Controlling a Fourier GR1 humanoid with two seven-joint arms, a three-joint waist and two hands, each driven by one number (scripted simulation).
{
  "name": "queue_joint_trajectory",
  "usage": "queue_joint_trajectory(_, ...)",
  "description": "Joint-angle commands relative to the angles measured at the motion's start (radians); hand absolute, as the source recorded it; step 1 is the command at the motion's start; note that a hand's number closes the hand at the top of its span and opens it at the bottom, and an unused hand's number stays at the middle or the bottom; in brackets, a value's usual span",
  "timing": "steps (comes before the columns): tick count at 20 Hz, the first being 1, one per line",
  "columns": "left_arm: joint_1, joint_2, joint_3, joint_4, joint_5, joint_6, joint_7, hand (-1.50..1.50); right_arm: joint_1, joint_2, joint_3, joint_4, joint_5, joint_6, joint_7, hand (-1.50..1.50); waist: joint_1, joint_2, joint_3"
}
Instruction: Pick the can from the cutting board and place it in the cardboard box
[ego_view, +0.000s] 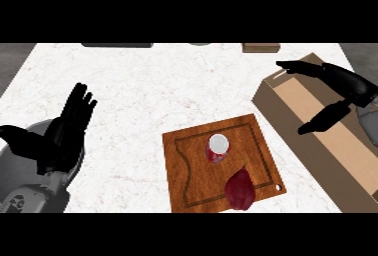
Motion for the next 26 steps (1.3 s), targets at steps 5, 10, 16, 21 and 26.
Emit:
queue_joint_trajectory(5,-0.031,0.001,0.039,-0.034,-0.023,0.012,0.074,0.0,-0.021,0.051,0.015,-0.2,-0.069,0.202,0.281,-1.5,-0.016,0.0,0.002)
queue_joint_trajectory(10,-0.001,0.017,0.094,0.001,-0.009,-0.071,0.042,0.0,0.022,0.092,-0.043,-0.39,-0.17,0.241,0.471,-1.5,-0.021,0.0,0.002)
queue_joint_trajectory(16,0.036,-0.043,0.094,-0.034,-0.039,-0.077,0.031,0.0,0.048,0.208,-0.002,-0.426,-0.04,0.189,0.578,-1.5,-0.012,0.002,0.002)
queue_joint_trajectory(21,0.018,-0.063,0.113,-0.047,-0.07,-0.075,0.058,0.0,0.069,0.303,-0.002,-0.429,-0.011,0.192,0.657,-1.5,-0.01,0.003,0.002)
queue_joint_trajectory(26,0.051,-0.096,0.107,-0.062,-0.123,-0.095,0.076,0.0,0.119,0.337,-0.042,-0.465,0.043,0.236,0.646,-1.5,-0.01,0.003,0.002)
